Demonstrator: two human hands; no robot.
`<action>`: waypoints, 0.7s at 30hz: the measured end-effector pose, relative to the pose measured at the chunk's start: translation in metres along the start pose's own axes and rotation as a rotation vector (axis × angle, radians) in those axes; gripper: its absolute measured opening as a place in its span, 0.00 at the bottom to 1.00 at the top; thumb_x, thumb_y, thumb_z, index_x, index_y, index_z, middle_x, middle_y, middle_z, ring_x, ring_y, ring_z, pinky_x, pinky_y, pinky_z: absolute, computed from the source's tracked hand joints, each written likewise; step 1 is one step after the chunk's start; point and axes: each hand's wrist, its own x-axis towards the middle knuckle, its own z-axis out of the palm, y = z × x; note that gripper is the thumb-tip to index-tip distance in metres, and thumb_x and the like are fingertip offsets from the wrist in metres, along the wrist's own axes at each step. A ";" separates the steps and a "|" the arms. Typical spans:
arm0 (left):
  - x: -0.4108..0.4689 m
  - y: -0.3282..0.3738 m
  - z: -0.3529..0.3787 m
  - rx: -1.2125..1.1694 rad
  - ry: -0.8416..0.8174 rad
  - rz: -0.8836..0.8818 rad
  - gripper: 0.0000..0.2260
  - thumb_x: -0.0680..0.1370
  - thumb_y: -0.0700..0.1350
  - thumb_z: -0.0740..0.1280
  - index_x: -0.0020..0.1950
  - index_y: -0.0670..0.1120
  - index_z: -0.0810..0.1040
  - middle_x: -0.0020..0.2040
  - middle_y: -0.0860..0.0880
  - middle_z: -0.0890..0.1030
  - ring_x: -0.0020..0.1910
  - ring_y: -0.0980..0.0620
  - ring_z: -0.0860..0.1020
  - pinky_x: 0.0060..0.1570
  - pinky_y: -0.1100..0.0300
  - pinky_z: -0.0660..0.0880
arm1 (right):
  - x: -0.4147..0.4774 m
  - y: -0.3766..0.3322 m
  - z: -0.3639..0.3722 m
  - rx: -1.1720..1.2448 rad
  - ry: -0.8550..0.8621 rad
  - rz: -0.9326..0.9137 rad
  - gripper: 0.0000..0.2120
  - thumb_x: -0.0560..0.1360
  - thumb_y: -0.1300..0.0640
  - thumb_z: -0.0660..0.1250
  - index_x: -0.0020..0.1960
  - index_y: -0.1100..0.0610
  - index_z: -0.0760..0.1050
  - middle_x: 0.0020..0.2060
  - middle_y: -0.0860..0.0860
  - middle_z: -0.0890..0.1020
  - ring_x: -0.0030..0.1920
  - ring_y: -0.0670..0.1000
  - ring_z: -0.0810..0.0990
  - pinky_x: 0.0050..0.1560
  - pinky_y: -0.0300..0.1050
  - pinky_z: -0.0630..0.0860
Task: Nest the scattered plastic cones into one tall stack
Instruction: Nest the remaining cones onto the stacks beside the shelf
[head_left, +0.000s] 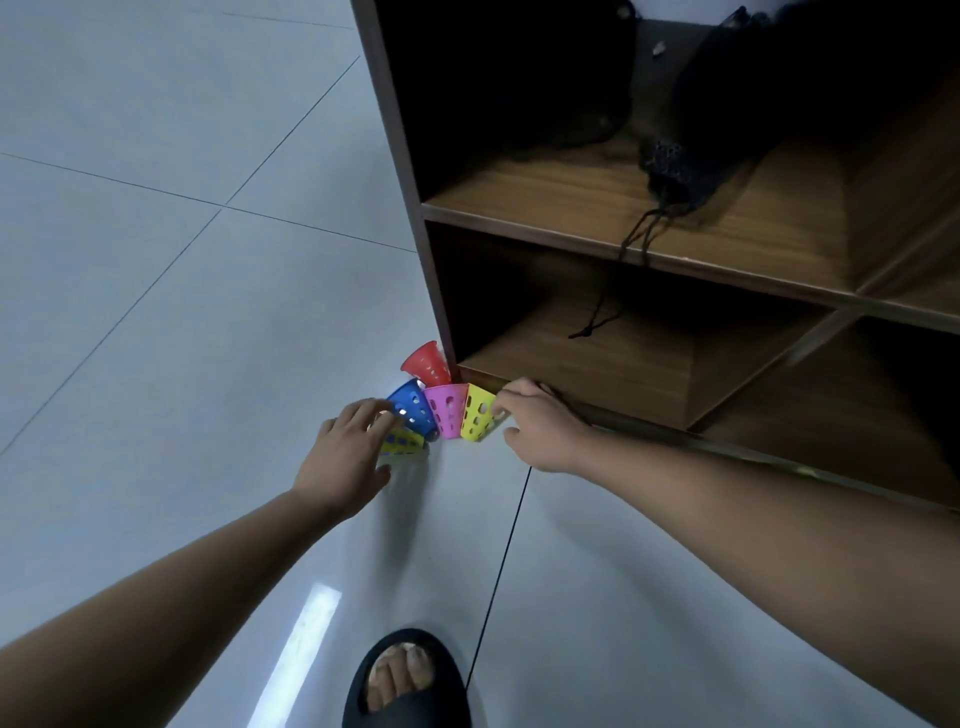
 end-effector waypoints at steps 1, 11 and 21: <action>0.000 -0.002 0.002 -0.020 -0.009 -0.024 0.32 0.70 0.48 0.80 0.72 0.51 0.74 0.73 0.48 0.74 0.71 0.42 0.72 0.61 0.45 0.76 | 0.003 0.000 0.003 0.006 -0.012 0.001 0.15 0.81 0.62 0.64 0.66 0.53 0.77 0.71 0.49 0.70 0.68 0.55 0.69 0.70 0.48 0.71; -0.013 -0.010 0.016 0.007 -0.074 -0.070 0.28 0.68 0.52 0.80 0.67 0.52 0.80 0.60 0.49 0.75 0.53 0.44 0.76 0.46 0.53 0.79 | 0.001 0.009 0.022 0.006 0.053 0.024 0.08 0.81 0.63 0.64 0.56 0.57 0.80 0.60 0.51 0.76 0.59 0.57 0.77 0.59 0.52 0.76; -0.009 0.075 -0.008 -0.490 0.030 0.021 0.19 0.75 0.59 0.74 0.64 0.58 0.76 0.55 0.58 0.76 0.48 0.53 0.78 0.47 0.56 0.78 | -0.081 0.003 -0.038 0.191 0.374 0.000 0.06 0.78 0.63 0.71 0.46 0.53 0.80 0.47 0.46 0.78 0.42 0.52 0.82 0.43 0.52 0.79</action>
